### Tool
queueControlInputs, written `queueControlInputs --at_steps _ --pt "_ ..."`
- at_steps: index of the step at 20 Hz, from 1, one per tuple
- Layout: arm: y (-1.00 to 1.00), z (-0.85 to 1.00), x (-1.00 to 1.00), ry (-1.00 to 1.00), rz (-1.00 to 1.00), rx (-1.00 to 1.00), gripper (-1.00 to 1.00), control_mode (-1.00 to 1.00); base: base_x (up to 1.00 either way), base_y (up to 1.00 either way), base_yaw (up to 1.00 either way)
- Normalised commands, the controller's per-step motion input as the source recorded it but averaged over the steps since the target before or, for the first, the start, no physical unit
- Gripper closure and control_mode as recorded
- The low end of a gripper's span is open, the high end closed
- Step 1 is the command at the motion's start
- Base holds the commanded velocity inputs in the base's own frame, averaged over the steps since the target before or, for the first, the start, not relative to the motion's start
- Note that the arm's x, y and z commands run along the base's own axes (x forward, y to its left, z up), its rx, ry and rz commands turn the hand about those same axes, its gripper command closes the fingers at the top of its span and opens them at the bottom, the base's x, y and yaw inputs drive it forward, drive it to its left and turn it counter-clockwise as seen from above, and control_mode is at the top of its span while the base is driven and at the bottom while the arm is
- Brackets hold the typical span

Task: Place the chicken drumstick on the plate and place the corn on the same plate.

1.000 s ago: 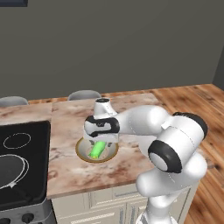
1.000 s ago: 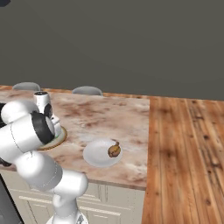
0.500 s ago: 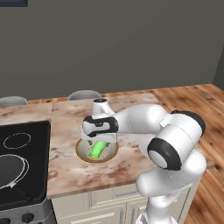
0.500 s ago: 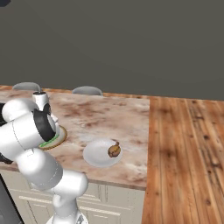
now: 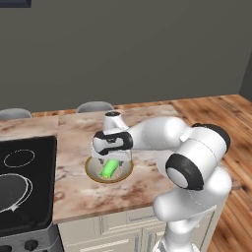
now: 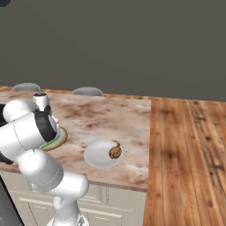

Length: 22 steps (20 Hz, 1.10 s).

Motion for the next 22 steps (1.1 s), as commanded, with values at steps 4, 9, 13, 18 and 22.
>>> queueControlInputs --at_steps 4,9,13,18,22 --pt "0.0 -0.09 0.0 0.0 0.0 0.0 -1.0 -1.0 0.0 0.0 0.0" --pt "0.0 -0.09 0.0 0.0 0.0 0.0 -1.0 -1.0 0.0 0.0 0.0" --pt "0.0 -0.07 0.0 0.0 0.0 0.0 -1.0 -1.0 0.0 0.0 0.0" --pt "0.0 -0.09 0.0 0.0 0.0 0.0 -1.0 -1.0 0.0 0.0 0.0" --pt "0.0 -0.11 0.0 0.0 0.0 0.0 -1.0 -1.0 0.0 0.0 0.0"
